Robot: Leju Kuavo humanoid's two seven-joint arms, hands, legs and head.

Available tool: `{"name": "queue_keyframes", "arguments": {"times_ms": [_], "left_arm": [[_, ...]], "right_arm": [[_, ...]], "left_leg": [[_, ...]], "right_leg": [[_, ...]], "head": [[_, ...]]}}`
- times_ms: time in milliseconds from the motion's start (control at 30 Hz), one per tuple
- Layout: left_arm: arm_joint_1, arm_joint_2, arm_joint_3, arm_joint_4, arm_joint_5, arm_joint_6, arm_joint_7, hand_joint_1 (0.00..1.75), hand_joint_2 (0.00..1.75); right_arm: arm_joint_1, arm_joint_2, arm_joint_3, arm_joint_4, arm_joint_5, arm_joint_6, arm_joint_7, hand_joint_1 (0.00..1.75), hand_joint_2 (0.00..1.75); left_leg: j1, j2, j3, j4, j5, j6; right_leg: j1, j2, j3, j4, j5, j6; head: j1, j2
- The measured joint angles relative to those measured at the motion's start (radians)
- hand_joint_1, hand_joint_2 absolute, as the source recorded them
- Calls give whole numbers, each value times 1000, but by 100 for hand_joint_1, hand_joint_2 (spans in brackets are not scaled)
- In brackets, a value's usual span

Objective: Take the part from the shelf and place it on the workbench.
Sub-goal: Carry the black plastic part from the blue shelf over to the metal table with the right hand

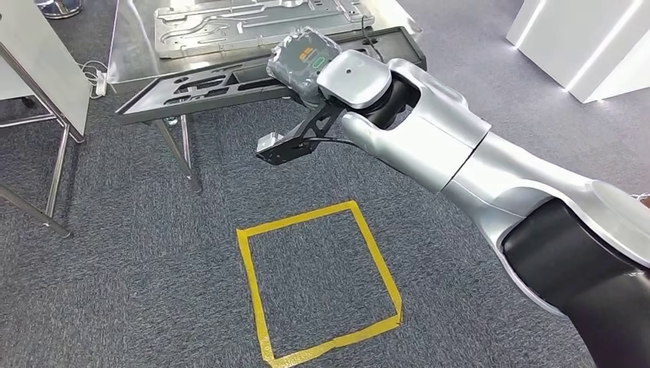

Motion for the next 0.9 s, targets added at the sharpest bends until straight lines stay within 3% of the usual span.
{"name": "queue_keyframes", "arguments": {"times_ms": [67,200,233,300,333,367,400,433,500,567,633,700,733,833,867,900], "left_arm": [[-1,0,0,0,-4,-4,-4,0,175],[-3,-1,0,0,-7,-9,-7,0,175],[-4,-1,0,0,-8,-9,-7,0,175],[-3,1,0,0,-8,-9,-5,0,175],[-2,1,0,0,-8,-10,-4,0,175],[-2,1,0,0,-8,-10,-3,0,175],[-1,1,0,0,-8,-10,-2,0,175],[-1,1,0,0,-8,-10,-1,0,175],[0,1,0,0,-8,-10,1,0,175],[0,1,0,0,-8,-11,4,0,175],[-1,1,0,0,-8,-11,5,0,175],[0,1,0,0,-8,-11,5,0,175],[0,1,0,0,-8,-11,5,0,175],[0,1,0,0,-9,-11,8,0,175],[0,1,0,0,-9,-11,9,0,175],[0,1,0,0,-10,-11,10,0,175]], "right_arm": [[-3,3,0,0,1,-1,-2,175,175],[-5,7,0,1,3,-3,-5,175,175],[-5,9,0,1,3,-4,-4,175,175],[-5,12,0,2,5,-4,-5,175,175],[-3,14,0,2,6,-4,-6,175,175],[0,15,0,3,7,-4,-7,175,175],[2,16,0,3,7,-4,-8,175,175],[4,17,0,3,7,-4,-8,175,175],[4,18,0,4,7,-4,-8,175,175],[4,19,0,6,7,-5,-8,175,175],[4,19,0,7,7,-5,-9,175,175],[5,19,0,9,7,-6,-9,175,175],[5,18,0,10,7,-6,-9,175,175],[9,18,0,13,7,-6,-10,175,175],[13,18,0,14,7,-6,-10,175,175],[15,18,0,15,8,-6,-11,175,175]], "left_leg": [[-1,0,1,0,-7,-10],[1,3,-3,24,-29,-31],[2,4,-23,68,-48,-35],[3,5,-98,203,-93,-42],[4,5,-138,261,-104,-45],[5,5,-164,287,-96,-46],[6,5,-172,274,-67,-47],[7,5,-159,221,-19,-46],[4,6,-106,88,59,-42],[-1,6,-71,18,69,-33],[-2,6,-60,7,53,-21],[0,6,-44,0,44,-7],[1,6,-33,-3,37,-1],[-1,6,-5,-4,12,8],[-2,5,7,-4,2,9],[-2,3,21,-4,-8,10]], "right_leg": [[6,0,31,-60,5,-6],[3,1,58,-84,-1,-23],[0,0,69,-91,-3,-28],[0,-1,84,-94,-14,-35],[0,0,91,-94,-21,-36],[1,1,99,-93,-29,-35],[1,2,109,-92,-37,-34],[1,3,121,-91,-47,-31],[2,3,142,-89,-69,-23],[4,4,152,-90,-82,-13],[5,6,149,-79,-79,-2],[4,5,119,-20,-71,7],[3,4,87,33,-75,10],[2,4,-46,202,-135,17],[2,4,-76,221,-149,17],[3,4,-90,209,-144,14]], "head": [[0,0],[-2,0],[-2,0],[-2,0],[-2,0],[-2,0],[-2,0],[-2,0],[-2,0],[-2,0],[-3,0],[-2,0],[-2,0],[-1,0],[-1,0],[-1,0]]}}
